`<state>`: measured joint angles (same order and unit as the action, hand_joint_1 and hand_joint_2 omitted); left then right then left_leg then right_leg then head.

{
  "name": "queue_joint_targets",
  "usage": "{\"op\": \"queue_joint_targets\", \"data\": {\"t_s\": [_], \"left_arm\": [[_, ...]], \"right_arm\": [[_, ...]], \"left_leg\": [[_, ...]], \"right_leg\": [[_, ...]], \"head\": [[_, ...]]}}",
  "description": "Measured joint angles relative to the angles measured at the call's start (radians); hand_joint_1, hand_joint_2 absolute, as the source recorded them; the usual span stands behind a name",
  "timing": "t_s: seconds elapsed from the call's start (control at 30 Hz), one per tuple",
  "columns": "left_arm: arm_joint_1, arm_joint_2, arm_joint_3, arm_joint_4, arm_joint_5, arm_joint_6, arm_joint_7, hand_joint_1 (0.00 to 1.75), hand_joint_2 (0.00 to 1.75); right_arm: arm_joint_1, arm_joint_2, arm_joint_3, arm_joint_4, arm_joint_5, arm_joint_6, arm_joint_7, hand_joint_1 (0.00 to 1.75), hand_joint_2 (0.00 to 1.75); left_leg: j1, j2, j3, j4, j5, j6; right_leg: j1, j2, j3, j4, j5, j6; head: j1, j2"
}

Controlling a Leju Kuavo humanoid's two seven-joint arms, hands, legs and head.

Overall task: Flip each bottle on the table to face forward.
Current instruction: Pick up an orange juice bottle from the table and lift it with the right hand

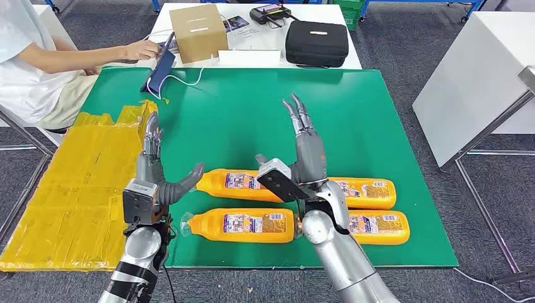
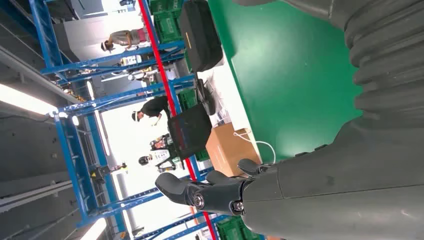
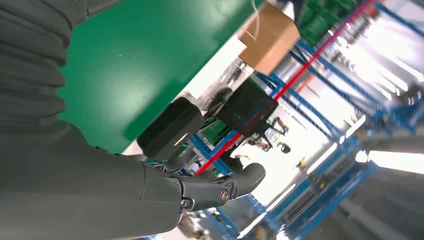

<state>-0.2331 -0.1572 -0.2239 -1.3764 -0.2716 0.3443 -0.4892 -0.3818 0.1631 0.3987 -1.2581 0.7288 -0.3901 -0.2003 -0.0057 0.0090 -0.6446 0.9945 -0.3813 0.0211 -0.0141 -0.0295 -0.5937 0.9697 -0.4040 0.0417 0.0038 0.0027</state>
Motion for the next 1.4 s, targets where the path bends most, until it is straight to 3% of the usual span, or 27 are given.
{"op": "queue_joint_targets", "data": {"t_s": [0.27,0.5,0.8,1.4], "left_arm": [[-0.002,0.000,0.000,0.000,-0.001,-0.001,0.002,0.00,1.75],[-0.002,0.000,0.002,-0.006,-0.010,-0.019,0.016,0.00,1.75],[-0.011,0.000,0.006,-0.005,0.001,-0.039,0.016,0.00,1.75],[-0.056,-0.007,0.007,0.042,0.036,-0.052,0.000,0.00,1.75]], "right_arm": [[-0.029,-0.011,0.029,0.050,0.022,0.007,0.016,0.00,1.75],[-0.099,-0.023,0.105,0.163,0.189,0.156,0.105,0.00,1.75],[-0.182,-0.017,0.215,0.404,0.210,0.252,0.109,0.00,1.75],[-0.266,0.041,0.262,0.676,0.197,0.275,0.126,0.00,1.75]], "left_leg": [[0.000,0.000,0.000,0.000,0.000,0.000],[0.000,0.000,0.000,0.000,0.000,0.000],[0.000,-0.001,-0.001,0.000,0.000,0.000],[0.000,0.000,-0.001,0.000,0.000,0.000]], "right_leg": [[0.000,0.000,0.000,0.000,0.000,0.000],[0.000,0.000,0.000,0.000,0.000,0.000],[0.000,-0.001,0.000,0.000,0.000,0.000],[0.000,-0.001,0.000,0.000,0.000,0.000]], "head": [[0.000,0.000],[0.000,0.000],[0.000,0.000],[0.000,0.000]]}}
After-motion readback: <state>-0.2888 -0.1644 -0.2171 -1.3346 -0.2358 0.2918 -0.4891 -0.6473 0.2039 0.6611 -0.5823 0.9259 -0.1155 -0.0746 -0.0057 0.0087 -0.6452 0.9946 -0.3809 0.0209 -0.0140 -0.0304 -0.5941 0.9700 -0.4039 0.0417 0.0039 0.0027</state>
